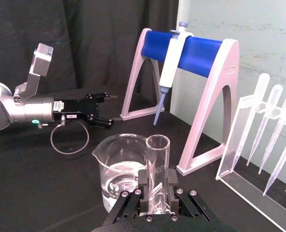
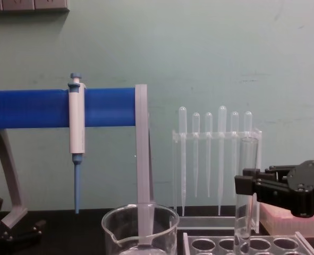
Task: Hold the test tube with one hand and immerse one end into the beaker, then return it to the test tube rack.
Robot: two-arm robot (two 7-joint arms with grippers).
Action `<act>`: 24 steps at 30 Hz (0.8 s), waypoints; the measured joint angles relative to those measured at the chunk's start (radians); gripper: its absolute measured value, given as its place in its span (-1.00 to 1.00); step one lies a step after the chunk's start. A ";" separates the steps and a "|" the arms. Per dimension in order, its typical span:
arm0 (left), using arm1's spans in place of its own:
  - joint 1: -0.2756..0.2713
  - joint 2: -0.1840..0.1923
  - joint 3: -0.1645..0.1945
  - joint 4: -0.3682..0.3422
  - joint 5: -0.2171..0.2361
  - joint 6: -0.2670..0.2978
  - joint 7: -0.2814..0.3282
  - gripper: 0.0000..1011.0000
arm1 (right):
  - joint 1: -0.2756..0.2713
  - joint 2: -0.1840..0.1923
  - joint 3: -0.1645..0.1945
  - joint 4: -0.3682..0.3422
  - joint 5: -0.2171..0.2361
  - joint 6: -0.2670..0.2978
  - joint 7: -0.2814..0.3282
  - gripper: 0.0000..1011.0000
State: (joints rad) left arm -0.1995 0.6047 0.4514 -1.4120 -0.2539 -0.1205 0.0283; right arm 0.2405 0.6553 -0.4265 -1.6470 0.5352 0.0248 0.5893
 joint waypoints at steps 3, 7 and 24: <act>0.000 0.000 0.000 0.000 0.000 0.000 0.000 0.98 | -0.002 -0.002 0.001 0.006 0.001 -0.004 0.002 -0.56; 0.000 0.000 0.000 0.000 0.000 0.000 0.000 0.98 | -0.005 -0.007 0.003 0.018 0.001 -0.010 0.003 -0.56; 0.000 0.000 0.000 0.000 0.000 0.000 0.000 0.98 | 0.000 -0.033 -0.007 0.064 -0.020 -0.014 0.002 -0.56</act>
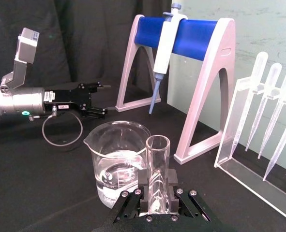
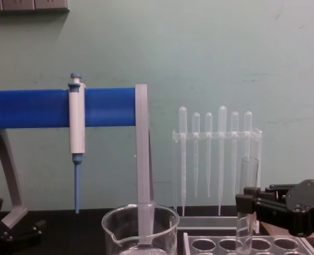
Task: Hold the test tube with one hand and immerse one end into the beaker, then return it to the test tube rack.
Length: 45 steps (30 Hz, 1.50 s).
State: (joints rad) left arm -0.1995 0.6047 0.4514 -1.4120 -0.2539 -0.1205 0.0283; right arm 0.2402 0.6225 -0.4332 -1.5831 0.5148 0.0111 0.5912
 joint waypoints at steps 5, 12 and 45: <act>0.000 0.000 0.000 0.000 0.000 0.000 0.000 0.98 | 0.001 -0.005 -0.003 0.007 -0.005 0.000 0.000 -0.56; 0.000 0.000 0.000 0.000 0.000 0.000 0.000 0.98 | 0.001 -0.004 -0.003 0.006 -0.005 0.001 -0.001 -0.56; 0.000 0.000 0.000 0.000 0.000 0.000 0.000 0.98 | -0.047 0.011 0.079 -0.130 0.086 -0.002 -0.027 0.98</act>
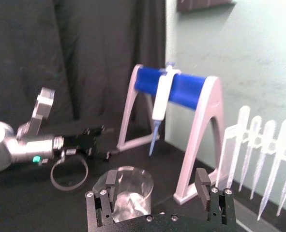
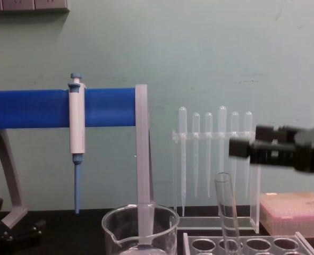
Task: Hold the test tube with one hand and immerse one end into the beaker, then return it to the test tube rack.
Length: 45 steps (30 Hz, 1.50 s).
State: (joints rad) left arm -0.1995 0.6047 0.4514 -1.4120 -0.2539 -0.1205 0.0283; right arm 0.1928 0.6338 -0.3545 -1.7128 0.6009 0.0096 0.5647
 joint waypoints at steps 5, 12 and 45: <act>0.000 0.000 0.000 0.000 0.000 0.000 0.000 0.98 | -0.009 -0.016 0.032 -0.019 0.024 0.004 -0.055 0.98; 0.000 0.000 0.000 0.000 0.000 0.000 0.000 0.98 | -0.008 -0.095 0.075 0.039 -0.005 0.010 -0.214 0.98; 0.000 0.000 0.000 0.000 0.000 0.000 0.000 0.98 | 0.023 -0.314 0.087 0.358 -0.306 -0.181 -0.485 0.98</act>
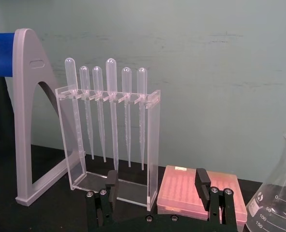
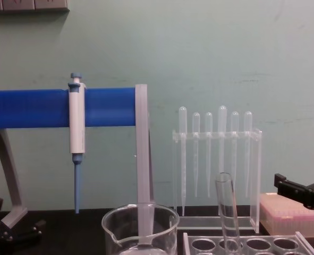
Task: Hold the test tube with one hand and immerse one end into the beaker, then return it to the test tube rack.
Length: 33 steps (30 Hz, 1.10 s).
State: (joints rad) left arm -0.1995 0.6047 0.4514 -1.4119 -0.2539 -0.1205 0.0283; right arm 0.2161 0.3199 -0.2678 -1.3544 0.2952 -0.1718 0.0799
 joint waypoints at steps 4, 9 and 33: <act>0.000 0.000 0.000 0.000 0.000 0.000 0.000 0.98 | 0.000 0.001 0.000 -0.001 0.001 0.001 0.000 0.98; 0.000 0.000 0.000 0.000 0.000 0.000 0.000 0.98 | 0.000 0.002 0.000 -0.003 0.002 0.001 0.001 0.98; 0.000 0.000 0.000 0.000 0.000 0.000 0.000 0.98 | -0.001 0.004 -0.001 -0.007 0.006 0.004 0.001 0.98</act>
State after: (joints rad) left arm -0.1995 0.6046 0.4514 -1.4120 -0.2539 -0.1205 0.0283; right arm 0.2151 0.3243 -0.2690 -1.3618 0.3012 -0.1680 0.0805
